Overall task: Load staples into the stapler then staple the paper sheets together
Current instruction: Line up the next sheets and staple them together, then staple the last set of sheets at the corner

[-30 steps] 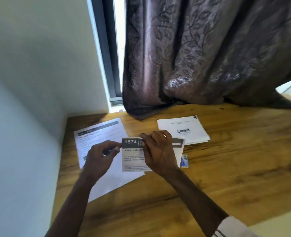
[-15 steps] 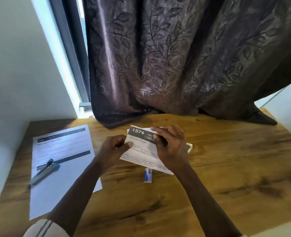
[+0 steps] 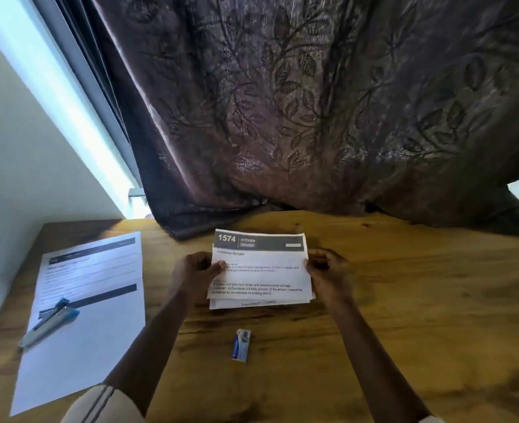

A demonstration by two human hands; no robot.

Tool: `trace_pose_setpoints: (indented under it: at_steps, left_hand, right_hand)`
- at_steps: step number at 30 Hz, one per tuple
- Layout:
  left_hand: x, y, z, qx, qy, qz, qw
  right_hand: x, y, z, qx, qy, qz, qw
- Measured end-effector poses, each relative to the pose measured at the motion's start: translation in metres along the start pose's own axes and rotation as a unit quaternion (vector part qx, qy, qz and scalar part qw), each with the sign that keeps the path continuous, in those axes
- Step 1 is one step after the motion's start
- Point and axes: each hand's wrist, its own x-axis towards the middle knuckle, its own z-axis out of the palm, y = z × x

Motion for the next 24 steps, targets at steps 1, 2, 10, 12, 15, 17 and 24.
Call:
trace_pose_setpoints:
  at_steps: [1, 2, 10, 12, 15, 17, 24]
  left_hand:
    - [0.0, -0.003, 0.001, 0.039, 0.011, 0.006, 0.999]
    - [0.001, -0.006, 0.003, 0.072, 0.018, 0.011, 0.997]
    - [-0.018, -0.006, 0.016, 0.268, 0.139, 0.059, 0.952]
    - [-0.019, -0.006, 0.017, 0.258, 0.124, 0.054, 0.956]
    - [-0.021, -0.007, 0.018, 0.242, 0.114, 0.049, 0.962]
    - [-0.023, -0.009, 0.019, 0.241, 0.111, 0.061, 0.962]
    - [-0.045, -0.006, -0.011, 0.206, 0.117, 0.103, 0.966]
  right_hand:
    - [0.002, 0.004, 0.003, -0.011, 0.001, 0.004, 1.0]
    - [0.005, 0.007, 0.006, -0.021, 0.003, 0.006, 1.0]
    - [0.004, 0.012, 0.011, -0.246, -0.021, -0.014, 0.969]
    - [0.004, 0.012, 0.013, -0.24, -0.036, 0.002, 0.97]
    - [0.001, 0.012, 0.014, -0.214, -0.039, 0.017, 0.976]
    - [-0.001, 0.012, 0.015, -0.21, -0.035, 0.014, 0.977]
    - [-0.028, 0.001, 0.027, -0.237, 0.063, -0.111, 0.963]
